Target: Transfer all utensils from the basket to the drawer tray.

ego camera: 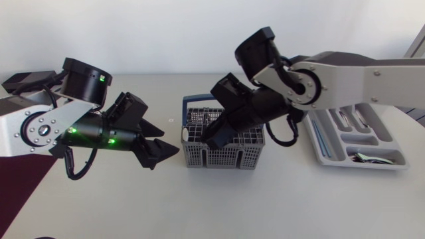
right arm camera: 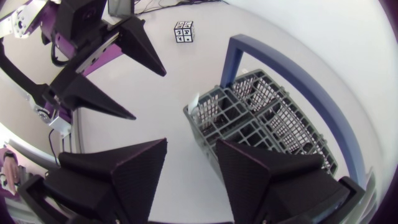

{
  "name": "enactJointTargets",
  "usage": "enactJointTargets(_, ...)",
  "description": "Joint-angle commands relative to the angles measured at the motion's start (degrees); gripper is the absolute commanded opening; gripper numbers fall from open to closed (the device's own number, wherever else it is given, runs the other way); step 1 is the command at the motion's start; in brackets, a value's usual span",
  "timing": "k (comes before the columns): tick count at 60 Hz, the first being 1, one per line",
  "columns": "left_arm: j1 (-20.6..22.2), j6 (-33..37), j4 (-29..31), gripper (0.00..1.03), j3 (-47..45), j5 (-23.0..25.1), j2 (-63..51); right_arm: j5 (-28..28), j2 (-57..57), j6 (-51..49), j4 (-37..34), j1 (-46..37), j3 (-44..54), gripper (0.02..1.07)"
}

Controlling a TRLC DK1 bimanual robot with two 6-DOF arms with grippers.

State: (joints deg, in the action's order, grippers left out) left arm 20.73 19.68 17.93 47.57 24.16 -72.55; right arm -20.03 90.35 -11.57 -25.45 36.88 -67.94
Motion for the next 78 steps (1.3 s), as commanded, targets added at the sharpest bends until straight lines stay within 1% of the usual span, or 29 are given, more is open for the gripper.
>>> enactJointTargets(1, -1.0, 2.2, -0.4, 0.91, -1.8, 0.9, -0.5, 0.7, 3.5, 4.0, 0.1, 1.6, -3.8, 0.61)
enactJointTargets(13, -1.6, 5.1, -1.1, 0.92, -3.7, 1.9, 0.7, 2.2, 9.8, 7.9, -0.7, 3.9, -9.3, 0.61)
enactJointTargets(20, -1.8, 6.1, -2.1, 0.92, -4.7, 2.4, 0.9, 2.8, 12.6, 9.7, -1.4, 4.2, -11.7, 0.52)
enactJointTargets(25, -2.0, 6.2, -2.6, 0.92, -5.2, 2.4, 0.9, 4.4, 14.0, 10.8, -1.6, 4.2, -13.0, 0.51)
enactJointTargets(29, -2.2, 6.5, -2.6, 0.92, -5.5, 2.6, 1.0, 4.4, 15.1, 11.2, -2.0, 4.2, -13.9, 0.44)
enactJointTargets(33, -2.5, 6.9, -2.6, 0.92, -5.8, 2.7, 1.3, 4.6, 16.2, 11.7, -2.8, 4.2, -14.7, 0.43)
enactJointTargets(47, -2.5, 7.2, -3.1, 0.92, -6.2, 2.9, 1.4, 4.8, 17.4, 11.8, -2.8, 4.2, -15.1, 0.18)
enactJointTargets(51, -2.5, 7.2, -3.4, 0.92, -6.4, 3.0, 1.3, 5.0, 17.8, 11.7, -2.7, 4.2, -15.2, 0.16)
enactJointTargets(58, -2.2, 7.2, -3.7, 0.92, -6.7, 2.9, 1.3, 5.0, 18.0, 11.7, -2.5, 4.2, -15.2, 0.08)
enactJointTargets(78, -1.7, 7.0, -3.7, 0.92, -6.7, 2.9, 1.3, 4.7, 15.5, 11.5, -2.2, 4.2, -14.1, 0.08)
